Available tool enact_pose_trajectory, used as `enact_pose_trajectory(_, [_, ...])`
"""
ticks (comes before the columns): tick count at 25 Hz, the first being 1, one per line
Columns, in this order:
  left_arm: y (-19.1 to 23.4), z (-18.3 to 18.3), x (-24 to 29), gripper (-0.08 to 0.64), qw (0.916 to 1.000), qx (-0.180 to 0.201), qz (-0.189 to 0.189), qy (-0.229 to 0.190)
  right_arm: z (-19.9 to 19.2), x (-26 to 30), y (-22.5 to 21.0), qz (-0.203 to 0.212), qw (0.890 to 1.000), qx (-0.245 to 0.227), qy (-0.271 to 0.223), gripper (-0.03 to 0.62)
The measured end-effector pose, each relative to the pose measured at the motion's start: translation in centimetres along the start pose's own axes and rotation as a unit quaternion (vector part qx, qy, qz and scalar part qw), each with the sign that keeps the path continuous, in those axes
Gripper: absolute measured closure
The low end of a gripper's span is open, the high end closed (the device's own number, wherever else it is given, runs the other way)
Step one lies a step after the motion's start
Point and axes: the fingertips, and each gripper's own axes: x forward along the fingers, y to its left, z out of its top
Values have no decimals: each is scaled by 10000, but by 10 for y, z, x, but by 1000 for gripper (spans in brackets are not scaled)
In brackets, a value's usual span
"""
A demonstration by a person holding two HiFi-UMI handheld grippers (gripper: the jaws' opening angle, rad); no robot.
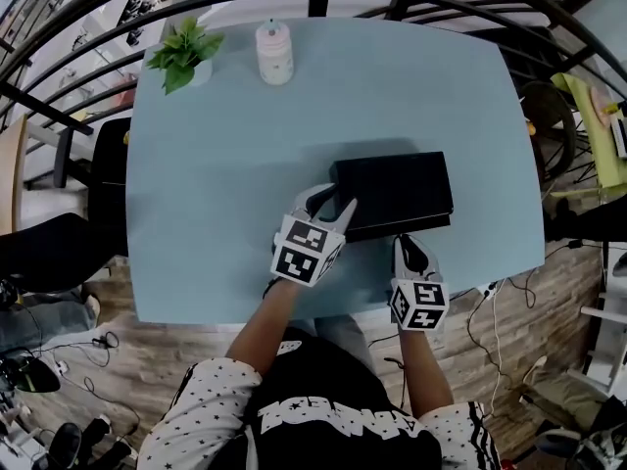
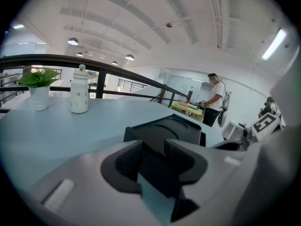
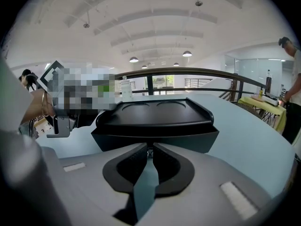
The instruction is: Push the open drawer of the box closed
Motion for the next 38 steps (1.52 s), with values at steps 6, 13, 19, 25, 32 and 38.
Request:
enact_pose_trajectory(6, [5, -1, 3, 560, 10000, 32, 74, -45, 0, 9, 0, 25, 10000, -38, -32, 549])
enact_pose_trajectory(13, [1, -2, 5, 560, 10000, 73, 50, 3, 2, 10, -3, 5, 10000, -21, -52, 552])
enact_pose_trajectory(19, [1, -3, 4, 560, 10000, 38, 63, -3, 3, 12, -3, 17, 10000, -16, -73, 552])
enact_pose_trajectory(25, [3, -3, 5, 560, 10000, 34, 81, 0, 6, 18, -3, 8, 10000, 37, -85, 554])
enact_pose_trajectory(32, [4, -4, 6, 560, 10000, 56, 65, 38, 7, 22, -3, -5, 9999, 83, -107, 554])
enact_pose_trajectory(38, [4, -5, 6, 560, 9999, 60, 71, 56, 7, 24, -3, -27, 9998, 142, -118, 554])
